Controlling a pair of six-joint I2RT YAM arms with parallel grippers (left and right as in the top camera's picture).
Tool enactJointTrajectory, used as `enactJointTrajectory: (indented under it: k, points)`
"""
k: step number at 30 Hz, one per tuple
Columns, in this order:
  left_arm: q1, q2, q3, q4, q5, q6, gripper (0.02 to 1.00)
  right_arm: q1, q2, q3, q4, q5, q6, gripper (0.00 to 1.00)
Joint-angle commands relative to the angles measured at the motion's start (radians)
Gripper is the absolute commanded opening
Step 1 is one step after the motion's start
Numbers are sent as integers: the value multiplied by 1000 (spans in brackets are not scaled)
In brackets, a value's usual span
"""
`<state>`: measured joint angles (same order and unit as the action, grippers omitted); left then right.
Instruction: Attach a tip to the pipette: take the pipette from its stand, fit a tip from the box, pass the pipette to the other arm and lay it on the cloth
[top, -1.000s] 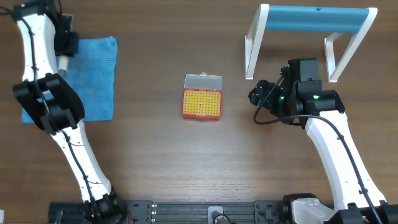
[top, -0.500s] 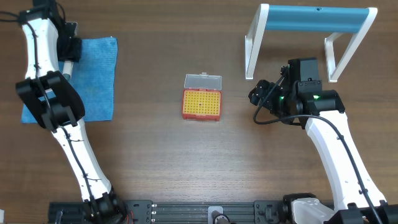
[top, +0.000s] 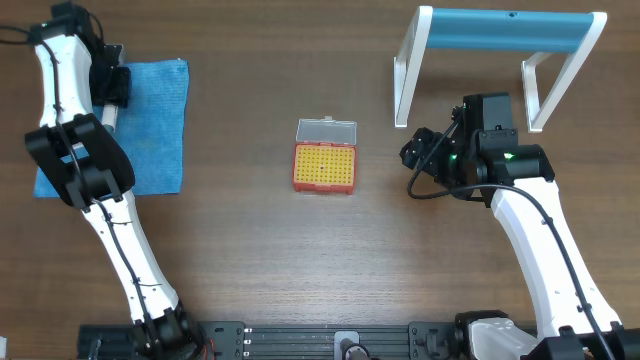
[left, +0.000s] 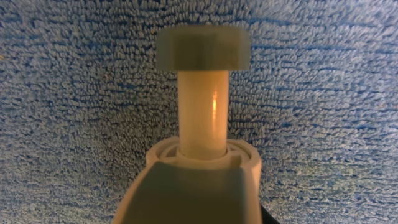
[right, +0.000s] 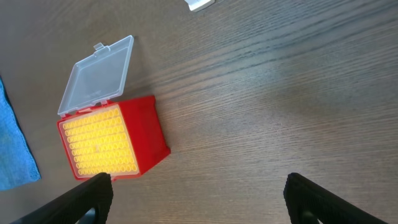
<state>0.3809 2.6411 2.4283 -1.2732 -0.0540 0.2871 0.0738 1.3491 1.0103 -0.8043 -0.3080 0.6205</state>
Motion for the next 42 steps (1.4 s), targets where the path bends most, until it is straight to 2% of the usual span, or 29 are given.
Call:
enactJointTrajectory:
  k: [1,11,18,19,21,25,28,30,35,39,42]
  points:
    - [-2,27,16,-2,13,-21,908,0,-8,6,2,12,15,899]
    - [-3,26,24,-15,3,-22,912,0,-8,6,2,12,15,897]
    - [-3,-34,217,-247,10,-140,915,0,-8,6,27,16,10,899]
    - [-3,-47,254,-294,27,-157,910,0,-8,6,39,36,10,897]
    - [-3,-71,346,-415,60,-156,912,0,-8,6,61,126,11,897]
    - [-19,-195,383,-426,140,-187,915,-2,-8,6,60,327,0,897]
    - [-61,-319,382,-426,171,-206,912,-2,-14,6,102,427,-5,901]
    - [-106,-423,375,-426,155,-204,912,-2,-31,6,115,489,-85,899]
    - [-226,-723,276,-426,103,-177,912,27,-181,6,123,585,-391,899]
    - [-276,-1032,-21,-426,103,-178,912,96,-382,5,206,596,-541,901]
    - [-277,-1290,-343,-424,103,-252,915,148,-544,-17,286,595,-654,901]
